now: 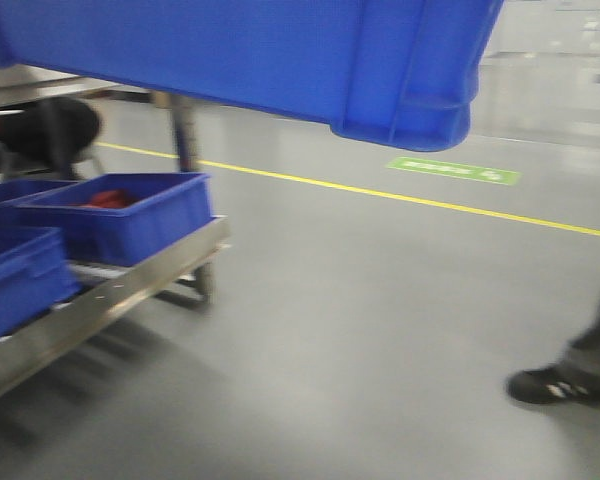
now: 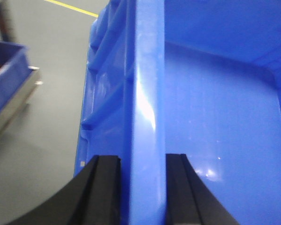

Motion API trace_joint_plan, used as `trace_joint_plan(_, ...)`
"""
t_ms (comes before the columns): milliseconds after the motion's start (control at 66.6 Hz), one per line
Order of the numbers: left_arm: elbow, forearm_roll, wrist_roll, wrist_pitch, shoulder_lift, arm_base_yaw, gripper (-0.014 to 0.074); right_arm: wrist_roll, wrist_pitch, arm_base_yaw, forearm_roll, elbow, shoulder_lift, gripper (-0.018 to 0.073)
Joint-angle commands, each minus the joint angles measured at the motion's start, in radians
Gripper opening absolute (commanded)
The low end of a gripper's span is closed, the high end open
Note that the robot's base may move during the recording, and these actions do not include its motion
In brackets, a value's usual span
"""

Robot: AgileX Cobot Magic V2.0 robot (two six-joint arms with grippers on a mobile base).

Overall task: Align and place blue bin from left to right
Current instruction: 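Carry the blue bin up to the target shelf of blue bins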

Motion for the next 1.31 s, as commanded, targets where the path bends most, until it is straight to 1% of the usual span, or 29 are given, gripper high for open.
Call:
trace_joint_plan(0, -0.019, -0.011, -0.008, -0.238, -0.026, 0.002, -0.0111, -0.038, -0.066, 0.003, 0.011, -0.011, -0.025, -0.007)
trace_joint_plan(1291, -0.019, -0.011, -0.008, -0.238, -0.026, 0.002, -0.0111, -0.038, -0.066, 0.003, 0.011, -0.011, -0.025, -0.007)
